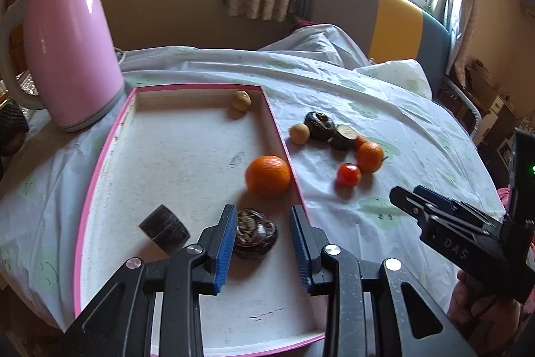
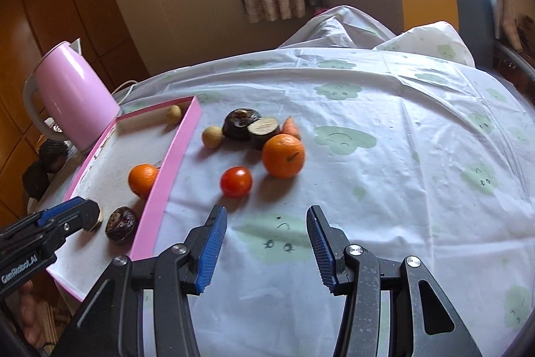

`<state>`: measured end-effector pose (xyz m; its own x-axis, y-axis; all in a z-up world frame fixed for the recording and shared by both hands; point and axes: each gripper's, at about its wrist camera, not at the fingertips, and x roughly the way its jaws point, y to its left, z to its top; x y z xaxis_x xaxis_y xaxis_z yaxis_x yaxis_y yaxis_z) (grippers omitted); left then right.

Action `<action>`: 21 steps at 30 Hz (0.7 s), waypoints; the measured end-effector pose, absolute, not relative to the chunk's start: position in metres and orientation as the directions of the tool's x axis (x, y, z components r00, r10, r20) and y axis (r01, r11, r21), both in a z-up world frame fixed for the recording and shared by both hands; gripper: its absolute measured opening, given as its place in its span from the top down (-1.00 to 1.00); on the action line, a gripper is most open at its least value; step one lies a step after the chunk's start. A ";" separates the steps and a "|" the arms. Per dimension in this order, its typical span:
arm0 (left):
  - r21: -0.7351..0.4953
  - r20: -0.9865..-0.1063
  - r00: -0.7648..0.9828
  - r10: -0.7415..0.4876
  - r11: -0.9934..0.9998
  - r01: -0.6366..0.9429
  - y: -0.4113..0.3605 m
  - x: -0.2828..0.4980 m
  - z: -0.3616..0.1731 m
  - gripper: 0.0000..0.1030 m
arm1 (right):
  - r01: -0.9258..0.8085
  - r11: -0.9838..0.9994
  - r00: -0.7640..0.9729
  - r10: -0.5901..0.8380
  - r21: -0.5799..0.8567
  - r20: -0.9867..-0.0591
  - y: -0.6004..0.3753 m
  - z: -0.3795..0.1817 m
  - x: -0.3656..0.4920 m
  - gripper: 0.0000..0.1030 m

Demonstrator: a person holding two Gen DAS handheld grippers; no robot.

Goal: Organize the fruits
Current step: 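Withdraw both tools from the tray toward the remaining produce, then grasp a red cherry tomato with the left tool while the right tool grasps a mandarin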

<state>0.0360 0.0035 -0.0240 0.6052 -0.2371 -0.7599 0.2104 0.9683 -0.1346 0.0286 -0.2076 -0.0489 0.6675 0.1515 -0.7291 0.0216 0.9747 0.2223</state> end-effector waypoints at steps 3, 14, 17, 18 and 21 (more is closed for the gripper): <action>-0.146 -0.755 0.596 -0.272 0.957 0.252 -0.006 0.036 -0.024 0.37 | 0.034 0.975 0.666 0.140 0.218 -0.733 -0.214 -0.050 0.035 0.02; -0.183 -0.743 0.562 -0.363 0.918 0.352 -0.035 0.050 -0.025 0.37 | 0.029 0.977 0.658 0.141 0.212 -0.740 -0.222 -0.053 0.074 0.02; -0.194 -0.741 0.553 -0.381 0.910 0.366 -0.041 0.057 -0.025 0.37 | 0.014 0.975 0.651 0.158 0.220 -0.743 -0.221 -0.054 0.085 0.02; -0.198 -0.742 0.550 -0.384 0.909 0.367 -0.042 0.059 -0.026 0.37 | 0.004 0.975 0.646 0.168 0.224 -0.745 -0.221 -0.055 0.089 0.02; -0.205 -0.745 0.539 -0.392 0.904 0.374 -0.046 0.066 -0.027 0.37 | -0.007 0.975 0.629 0.178 0.223 -0.757 -0.218 -0.060 0.099 0.02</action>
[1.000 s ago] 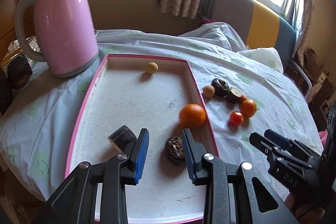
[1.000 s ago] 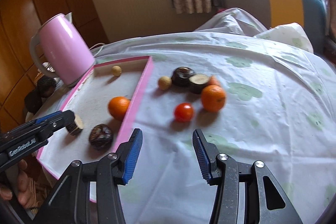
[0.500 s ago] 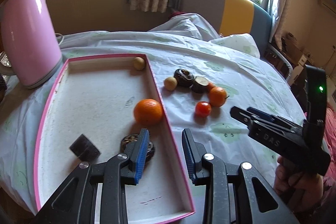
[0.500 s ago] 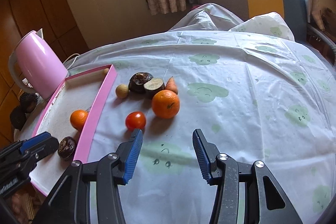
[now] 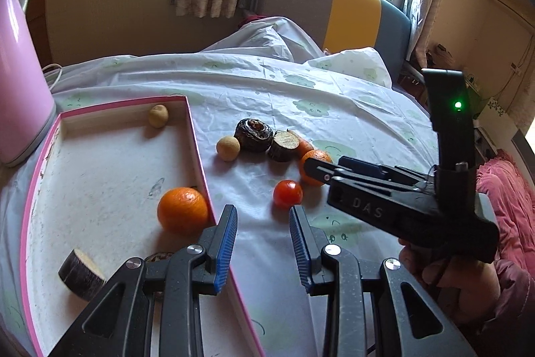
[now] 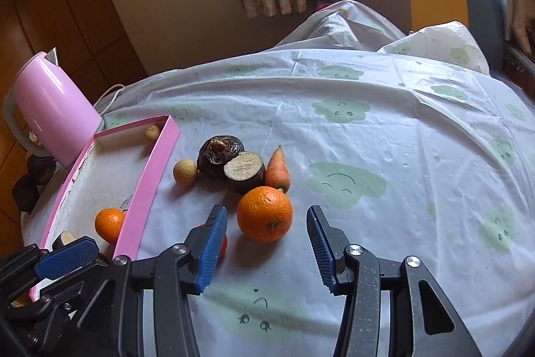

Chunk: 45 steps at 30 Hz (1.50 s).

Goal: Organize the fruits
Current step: 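Grasp a red cherry tomato with the left tool while the right tool grasps a mandarin, then carry the tomato into the tray and open the left tool while the right tool carries the mandarin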

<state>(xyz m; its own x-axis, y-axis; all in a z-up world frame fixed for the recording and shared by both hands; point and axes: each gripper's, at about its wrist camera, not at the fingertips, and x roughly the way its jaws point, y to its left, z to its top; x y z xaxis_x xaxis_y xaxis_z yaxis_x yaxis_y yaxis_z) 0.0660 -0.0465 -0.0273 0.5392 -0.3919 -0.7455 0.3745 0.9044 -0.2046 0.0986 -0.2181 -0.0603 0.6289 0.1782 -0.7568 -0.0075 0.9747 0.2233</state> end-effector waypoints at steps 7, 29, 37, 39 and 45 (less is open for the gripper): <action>-0.212 -0.759 0.512 -0.402 0.896 0.389 -0.056 0.078 -0.034 0.37 | -0.021 0.972 0.607 0.198 0.234 -0.769 -0.218 -0.073 0.105 0.24; -0.166 -0.818 0.441 -0.370 0.885 0.435 -0.107 0.108 -0.058 0.37 | 0.055 0.989 0.660 0.069 0.139 -0.748 -0.250 -0.074 0.082 0.25; -0.150 -0.846 0.425 -0.322 0.908 0.390 -0.109 0.118 -0.073 0.45 | 0.054 0.988 0.662 0.074 0.146 -0.745 -0.250 -0.074 0.081 0.25; -0.157 -0.840 0.430 -0.331 0.907 0.391 -0.108 0.117 -0.072 0.46 | 0.054 0.988 0.664 0.073 0.145 -0.745 -0.251 -0.074 0.081 0.25; -0.147 -0.817 0.472 -0.332 0.911 0.386 -0.102 0.107 -0.059 0.47 | 0.053 0.990 0.663 0.065 0.133 -0.746 -0.249 -0.074 0.081 0.25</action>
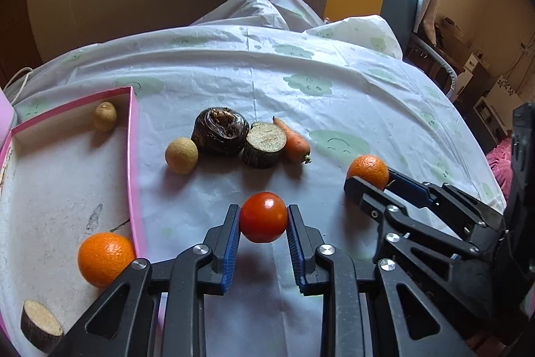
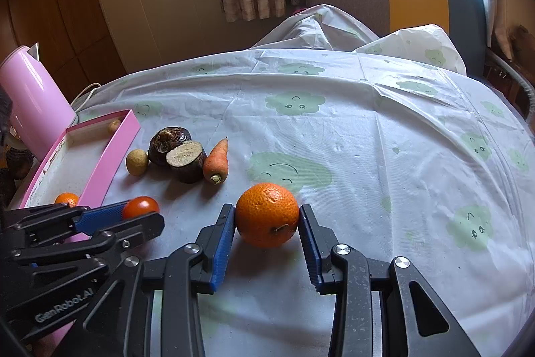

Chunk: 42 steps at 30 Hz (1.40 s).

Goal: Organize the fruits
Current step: 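Carry the tomato into the tray and open the left tool while the right tool carries the mandarin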

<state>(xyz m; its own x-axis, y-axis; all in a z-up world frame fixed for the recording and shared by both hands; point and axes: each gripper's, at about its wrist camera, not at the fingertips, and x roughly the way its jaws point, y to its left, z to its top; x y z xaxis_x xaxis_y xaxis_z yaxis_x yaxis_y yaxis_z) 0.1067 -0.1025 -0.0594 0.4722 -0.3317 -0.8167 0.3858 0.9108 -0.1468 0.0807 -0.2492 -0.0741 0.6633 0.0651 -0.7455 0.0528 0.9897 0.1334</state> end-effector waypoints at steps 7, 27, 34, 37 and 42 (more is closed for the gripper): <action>-0.153 -0.811 0.488 -0.322 0.923 0.354 -0.089 0.096 -0.050 0.47 | 0.052 0.992 0.661 0.049 0.111 -0.748 -0.247 -0.073 0.076 0.25; -0.163 -0.774 0.552 -0.310 0.940 0.298 -0.053 0.063 -0.028 0.47 | 0.030 0.997 0.655 0.037 0.076 -0.755 -0.233 -0.071 0.050 0.25; -0.172 -0.764 0.575 -0.292 0.951 0.255 -0.032 0.058 -0.024 0.47 | 0.006 0.997 0.649 0.050 0.072 -0.759 -0.223 -0.069 0.045 0.25; -0.178 -0.761 0.584 -0.283 0.956 0.232 -0.022 0.056 -0.023 0.47 | -0.004 0.997 0.647 0.065 0.082 -0.760 -0.219 -0.069 0.041 0.25; -0.200 -0.756 0.599 -0.263 0.965 0.172 0.003 0.056 -0.023 0.47 | -0.038 0.995 0.640 0.098 0.096 -0.762 -0.209 -0.067 0.037 0.25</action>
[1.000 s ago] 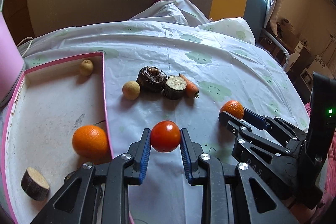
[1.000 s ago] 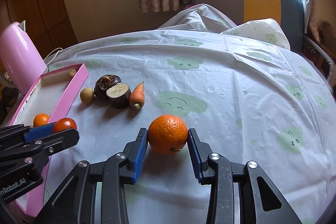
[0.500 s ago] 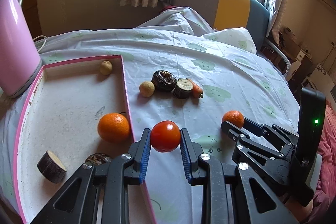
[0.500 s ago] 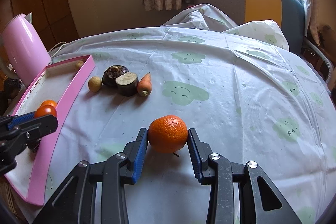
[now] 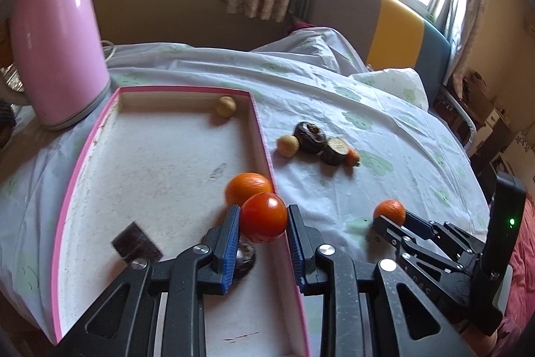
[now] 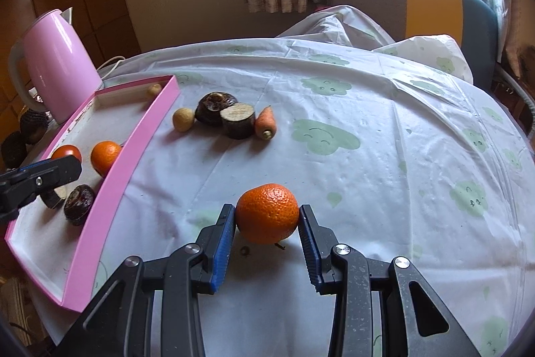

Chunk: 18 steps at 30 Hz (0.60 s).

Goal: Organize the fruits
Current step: 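Carry the tomato into the tray and open the left tool while the right tool carries the mandarin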

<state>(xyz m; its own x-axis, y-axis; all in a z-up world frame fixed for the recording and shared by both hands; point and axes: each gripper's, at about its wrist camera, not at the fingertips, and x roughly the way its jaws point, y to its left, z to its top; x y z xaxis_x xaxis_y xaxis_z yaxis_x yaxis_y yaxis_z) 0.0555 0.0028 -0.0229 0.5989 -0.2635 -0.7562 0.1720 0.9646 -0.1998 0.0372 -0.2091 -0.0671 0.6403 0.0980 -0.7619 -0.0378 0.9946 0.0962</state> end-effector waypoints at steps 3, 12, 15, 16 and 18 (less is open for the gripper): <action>-0.202 -0.752 0.614 -0.241 0.970 0.133 0.020 0.056 -0.022 0.47 | -0.057 0.993 0.641 0.117 0.105 -0.758 -0.202 -0.063 0.035 0.25; -0.217 -0.749 0.641 -0.170 0.976 0.005 0.075 0.063 -0.024 0.47 | -0.191 0.970 0.652 0.241 0.152 -0.719 -0.164 -0.037 0.027 0.25; -0.213 -0.748 0.647 -0.149 0.977 -0.021 0.087 0.064 -0.025 0.47 | -0.254 0.953 0.641 0.295 0.167 -0.709 -0.146 -0.030 0.025 0.25; -0.214 -0.748 0.648 -0.144 0.976 -0.030 0.090 0.066 -0.025 0.47 | -0.276 0.946 0.635 0.311 0.169 -0.707 -0.139 -0.029 0.024 0.25; -0.218 -0.749 0.648 -0.138 0.975 -0.045 0.096 0.067 -0.025 0.47 | -0.321 0.932 0.622 0.342 0.169 -0.704 -0.124 -0.026 0.023 0.25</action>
